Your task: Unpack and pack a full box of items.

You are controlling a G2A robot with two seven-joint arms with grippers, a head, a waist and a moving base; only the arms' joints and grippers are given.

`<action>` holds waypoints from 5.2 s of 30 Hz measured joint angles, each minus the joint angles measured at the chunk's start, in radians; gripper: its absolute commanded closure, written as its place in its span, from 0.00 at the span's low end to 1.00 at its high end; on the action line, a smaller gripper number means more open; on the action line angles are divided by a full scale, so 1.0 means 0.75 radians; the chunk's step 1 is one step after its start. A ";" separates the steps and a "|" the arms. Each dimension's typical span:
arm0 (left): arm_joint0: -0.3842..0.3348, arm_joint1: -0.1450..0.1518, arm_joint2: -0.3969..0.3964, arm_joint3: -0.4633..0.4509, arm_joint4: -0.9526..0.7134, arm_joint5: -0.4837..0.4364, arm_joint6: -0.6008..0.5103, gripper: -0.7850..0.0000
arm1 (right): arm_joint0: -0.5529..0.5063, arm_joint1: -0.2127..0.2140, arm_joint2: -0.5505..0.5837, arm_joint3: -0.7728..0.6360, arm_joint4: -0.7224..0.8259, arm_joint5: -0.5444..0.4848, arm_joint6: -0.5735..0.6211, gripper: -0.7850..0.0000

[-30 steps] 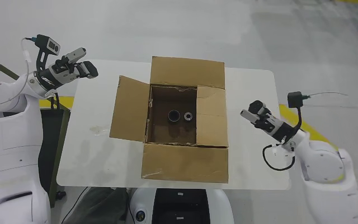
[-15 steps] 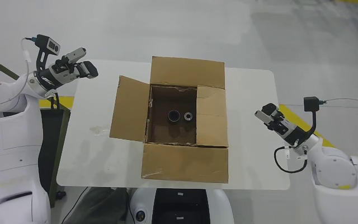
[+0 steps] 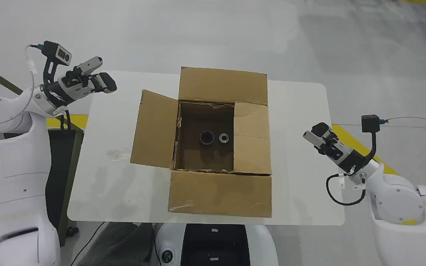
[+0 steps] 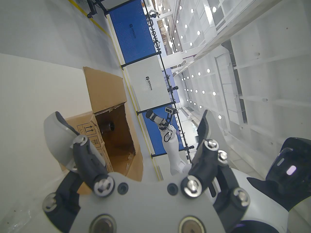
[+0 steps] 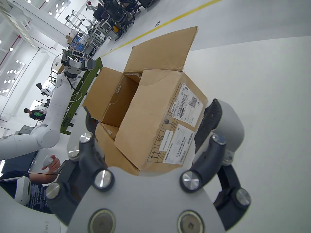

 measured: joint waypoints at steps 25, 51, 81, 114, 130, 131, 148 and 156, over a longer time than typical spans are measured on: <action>0.023 -0.015 0.286 -0.061 0.221 -0.153 0.074 0.00 | 0.000 0.000 0.000 0.000 0.000 0.000 0.000 0.00; -0.185 -0.041 0.507 -0.028 -0.053 -0.051 -0.122 0.00 | 0.000 0.000 0.000 0.000 0.000 0.000 0.000 0.00; -0.206 -0.087 0.809 -0.160 0.108 0.022 0.067 0.00 | 0.000 0.000 0.000 0.000 0.000 0.000 0.000 0.00; -0.219 -0.076 0.737 -0.160 0.301 -0.020 0.279 0.00 | 0.000 0.000 0.000 0.000 0.000 0.000 0.000 0.00; -0.432 -0.108 0.784 0.159 0.419 -0.021 0.519 0.00 | 0.000 0.000 0.000 0.000 0.000 0.000 0.000 0.00; -0.446 -0.116 0.808 0.175 0.436 -0.018 0.545 0.00 | 0.000 0.000 0.000 0.000 0.000 0.000 0.000 0.00; -0.556 -0.184 0.982 0.319 0.457 0.052 0.618 0.00 | 0.000 0.000 0.000 0.000 0.000 0.000 0.000 0.00; -0.555 -0.185 0.982 0.319 0.457 0.052 0.619 0.00 | 0.000 0.000 0.000 0.000 0.000 0.000 0.000 0.00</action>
